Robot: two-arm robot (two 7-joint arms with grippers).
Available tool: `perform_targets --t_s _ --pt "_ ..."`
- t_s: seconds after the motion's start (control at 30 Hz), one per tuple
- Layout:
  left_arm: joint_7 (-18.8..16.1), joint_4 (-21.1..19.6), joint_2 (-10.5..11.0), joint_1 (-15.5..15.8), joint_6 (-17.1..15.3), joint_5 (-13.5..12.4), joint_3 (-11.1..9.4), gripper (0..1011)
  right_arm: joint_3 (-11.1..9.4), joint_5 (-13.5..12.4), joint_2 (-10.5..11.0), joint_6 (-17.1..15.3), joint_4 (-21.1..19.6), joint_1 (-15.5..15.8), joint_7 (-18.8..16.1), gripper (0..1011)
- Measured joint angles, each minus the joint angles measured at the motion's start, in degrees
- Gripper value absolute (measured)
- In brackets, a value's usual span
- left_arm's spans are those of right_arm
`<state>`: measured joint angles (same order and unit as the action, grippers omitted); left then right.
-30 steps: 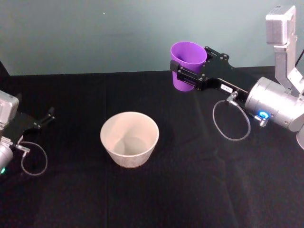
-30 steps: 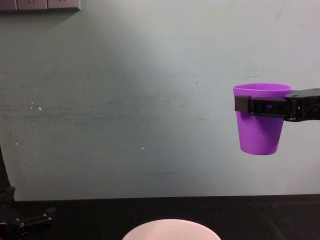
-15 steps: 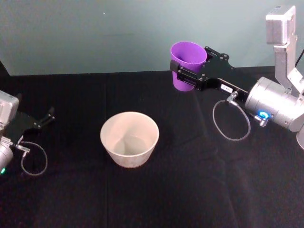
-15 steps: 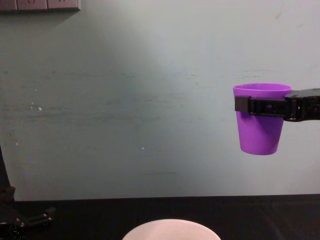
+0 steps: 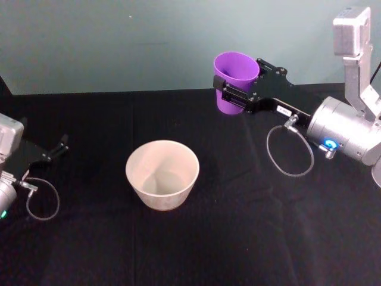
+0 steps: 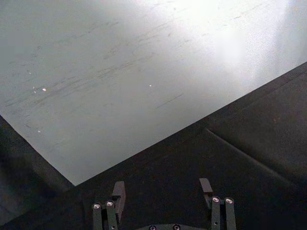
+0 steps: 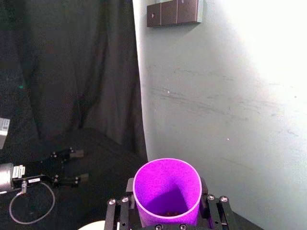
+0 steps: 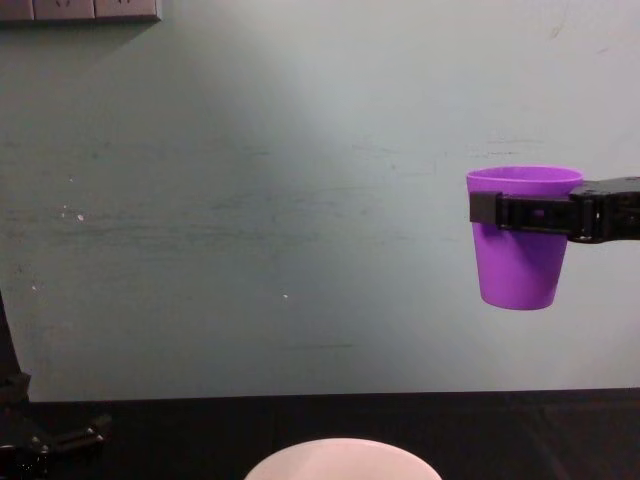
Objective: Pick up the cup and pour the mung beans from the cup into the bowl.
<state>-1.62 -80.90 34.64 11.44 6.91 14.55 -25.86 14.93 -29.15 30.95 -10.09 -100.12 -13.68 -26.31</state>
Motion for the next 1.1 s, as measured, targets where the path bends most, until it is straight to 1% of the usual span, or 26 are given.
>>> perform_targets --t_s 1.1 --pt "0.0 0.0 0.0 0.0 0.0 0.0 0.0 1000 0.0 0.0 0.0 0.0 0.0 0.0 0.0 733"
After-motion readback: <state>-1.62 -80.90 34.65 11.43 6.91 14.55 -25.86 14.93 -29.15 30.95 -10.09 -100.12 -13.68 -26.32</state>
